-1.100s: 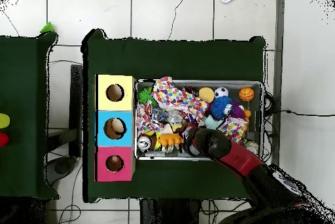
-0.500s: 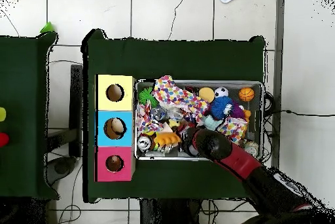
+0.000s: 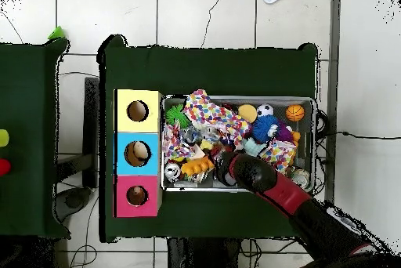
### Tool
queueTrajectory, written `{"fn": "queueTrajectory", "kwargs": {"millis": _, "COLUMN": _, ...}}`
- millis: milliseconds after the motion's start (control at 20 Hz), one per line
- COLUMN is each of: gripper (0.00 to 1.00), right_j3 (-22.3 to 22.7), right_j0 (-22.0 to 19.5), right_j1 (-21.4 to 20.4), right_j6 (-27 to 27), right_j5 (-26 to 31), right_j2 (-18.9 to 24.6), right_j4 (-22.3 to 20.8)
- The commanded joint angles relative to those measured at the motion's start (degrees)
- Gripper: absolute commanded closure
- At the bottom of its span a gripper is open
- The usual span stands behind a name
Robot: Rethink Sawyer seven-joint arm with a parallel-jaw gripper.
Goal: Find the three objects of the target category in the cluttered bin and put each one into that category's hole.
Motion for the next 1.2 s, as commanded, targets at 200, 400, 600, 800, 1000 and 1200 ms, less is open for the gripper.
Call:
{"fn": "queueTrajectory", "kwargs": {"millis": 200, "gripper": 1.0, "right_j3": -2.0, "right_j0": 3.91, "right_j1": 8.89, "right_j6": 3.37, "right_j5": -10.69, "right_j2": 2.28, "right_j4": -5.45}}
{"fn": "queueTrajectory", "kwargs": {"millis": 400, "gripper": 1.0, "right_j3": -1.76, "right_j0": 3.98, "right_j1": 8.21, "right_j6": 4.42, "right_j5": -9.58, "right_j2": 2.01, "right_j4": -4.45}}
{"fn": "queueTrajectory", "kwargs": {"millis": 600, "gripper": 1.0, "right_j3": -1.84, "right_j0": 4.14, "right_j1": 7.97, "right_j6": 4.83, "right_j5": -9.31, "right_j2": 2.01, "right_j4": -4.16}}
{"fn": "queueTrajectory", "kwargs": {"millis": 800, "gripper": 1.0, "right_j3": -2.11, "right_j0": 4.09, "right_j1": 8.37, "right_j6": 4.57, "right_j5": -9.69, "right_j2": 2.23, "right_j4": -4.27}}
{"fn": "queueTrajectory", "kwargs": {"millis": 1000, "gripper": 1.0, "right_j3": 1.26, "right_j0": 3.34, "right_j1": 5.0, "right_j6": 5.0, "right_j5": -7.29, "right_j2": 3.19, "right_j4": -3.52}}
{"fn": "queueTrajectory", "kwargs": {"millis": 1200, "gripper": 1.0, "right_j3": 6.95, "right_j0": 1.76, "right_j1": -1.53, "right_j6": 6.4, "right_j5": -2.51, "right_j2": 5.49, "right_j4": -1.18}}
